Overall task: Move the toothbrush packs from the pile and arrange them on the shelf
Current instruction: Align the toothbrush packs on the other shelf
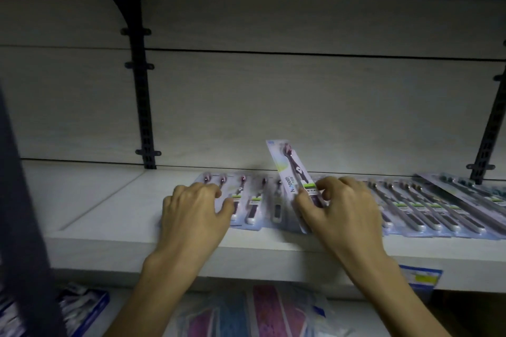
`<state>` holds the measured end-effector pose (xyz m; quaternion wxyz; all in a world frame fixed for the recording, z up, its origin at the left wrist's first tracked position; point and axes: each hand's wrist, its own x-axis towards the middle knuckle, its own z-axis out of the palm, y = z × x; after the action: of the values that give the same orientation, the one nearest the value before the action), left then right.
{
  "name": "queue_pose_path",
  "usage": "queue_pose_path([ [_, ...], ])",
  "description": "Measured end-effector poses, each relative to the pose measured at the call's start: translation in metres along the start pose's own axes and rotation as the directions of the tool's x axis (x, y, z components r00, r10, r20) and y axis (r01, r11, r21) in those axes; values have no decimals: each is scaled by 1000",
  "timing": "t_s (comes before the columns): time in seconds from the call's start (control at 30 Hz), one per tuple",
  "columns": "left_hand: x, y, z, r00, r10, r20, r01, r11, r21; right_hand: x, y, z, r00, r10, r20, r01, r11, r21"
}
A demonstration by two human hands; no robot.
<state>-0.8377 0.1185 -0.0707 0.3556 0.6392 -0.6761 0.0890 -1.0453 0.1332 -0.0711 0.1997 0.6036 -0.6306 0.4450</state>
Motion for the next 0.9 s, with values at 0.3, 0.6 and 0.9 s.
queue_pose_path([
  [0.3, 2, -82, -41, 999, 18, -30, -19, 1000, -21, -19, -101, 31, 1000, -9, 6, 9, 1000, -15],
  [0.6, 16, -136, -61, 997, 77, -24, -80, 989, -128, -41, -189, 72, 997, 59, 41, -55, 995, -81],
  [0.9, 37, -159, -63, 994, 112, -8, -112, 975, -194, -48, -237, 112, 980, 171, 104, -141, 959, -246],
])
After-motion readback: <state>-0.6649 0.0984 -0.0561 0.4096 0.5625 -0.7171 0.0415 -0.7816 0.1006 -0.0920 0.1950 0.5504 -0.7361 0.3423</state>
